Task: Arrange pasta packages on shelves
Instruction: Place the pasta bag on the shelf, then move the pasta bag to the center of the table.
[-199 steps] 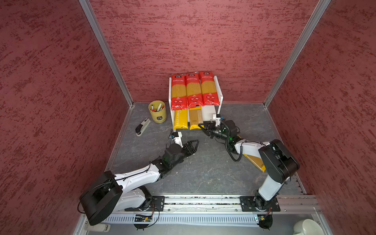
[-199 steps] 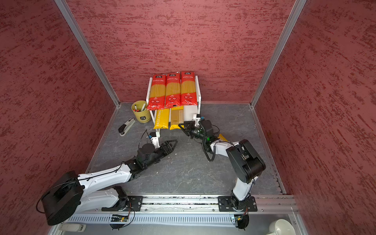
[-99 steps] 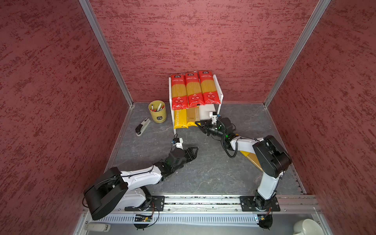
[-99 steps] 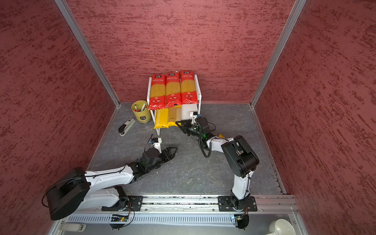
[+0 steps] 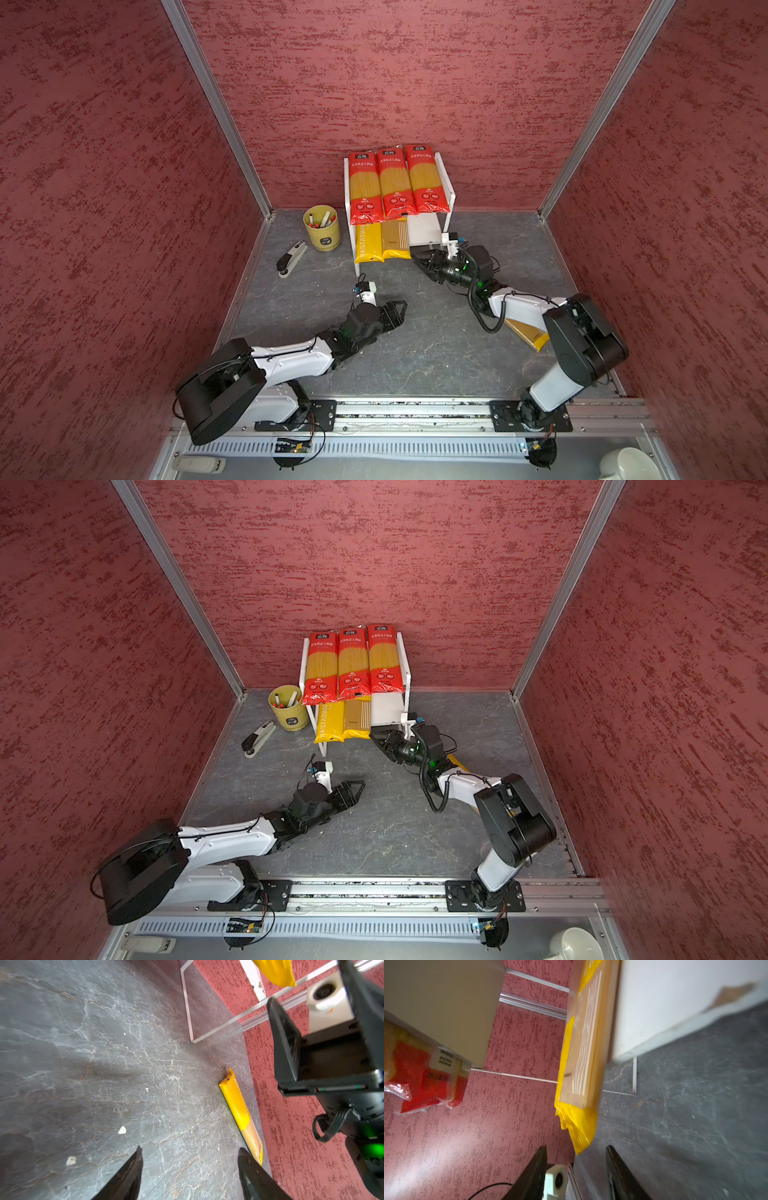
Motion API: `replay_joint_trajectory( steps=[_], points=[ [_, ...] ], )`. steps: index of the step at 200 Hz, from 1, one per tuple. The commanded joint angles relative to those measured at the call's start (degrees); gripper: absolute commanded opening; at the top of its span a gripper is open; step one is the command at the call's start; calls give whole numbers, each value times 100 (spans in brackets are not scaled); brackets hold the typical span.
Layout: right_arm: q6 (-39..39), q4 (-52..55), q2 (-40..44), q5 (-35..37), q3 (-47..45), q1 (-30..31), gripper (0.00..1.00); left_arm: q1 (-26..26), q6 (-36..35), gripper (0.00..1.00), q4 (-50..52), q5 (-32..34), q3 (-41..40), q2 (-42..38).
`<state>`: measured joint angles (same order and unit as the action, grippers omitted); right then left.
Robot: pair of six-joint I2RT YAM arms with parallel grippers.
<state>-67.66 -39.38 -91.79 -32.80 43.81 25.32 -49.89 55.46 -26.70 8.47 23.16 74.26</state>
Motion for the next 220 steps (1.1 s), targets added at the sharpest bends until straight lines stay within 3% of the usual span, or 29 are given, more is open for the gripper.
replay_joint_trajectory(
  steps=[1, 24, 56, 94, 119, 150, 187, 220],
  points=[
    [608, 965, 553, -62, -341, -267, 48, -204, -455, 72, -346, -92, 335, 250],
    [1629, 2758, 995, 282, -338, -704, 48, -560, -971, 72, -400, -21, 753, 677],
    [3015, 4850, 1323, 1620, 24, -1111, 51, -1090, -1722, 72, -406, 32, 1372, 1302],
    [3512, 6079, 1408, 3694, 267, -1459, 60, -1356, -1979, 72, -345, -126, 1759, 1694],
    [3345, 6146, 1453, 4259, 123, -1688, 68, -1372, -2006, 72, -317, -145, 1774, 1694],
    [3039, 5941, 1311, 4251, -166, -1915, 72, -1359, -2002, 72, -377, -35, 1602, 1561],
    [2610, 5174, 923, 3014, -726, -1886, 66, -1330, -1987, 72, -423, -12, 1542, 1577],
    [1783, 4456, 679, 2522, -1126, -1060, 64, -1313, -1852, 72, -524, -33, 1634, 1784]
  ],
)
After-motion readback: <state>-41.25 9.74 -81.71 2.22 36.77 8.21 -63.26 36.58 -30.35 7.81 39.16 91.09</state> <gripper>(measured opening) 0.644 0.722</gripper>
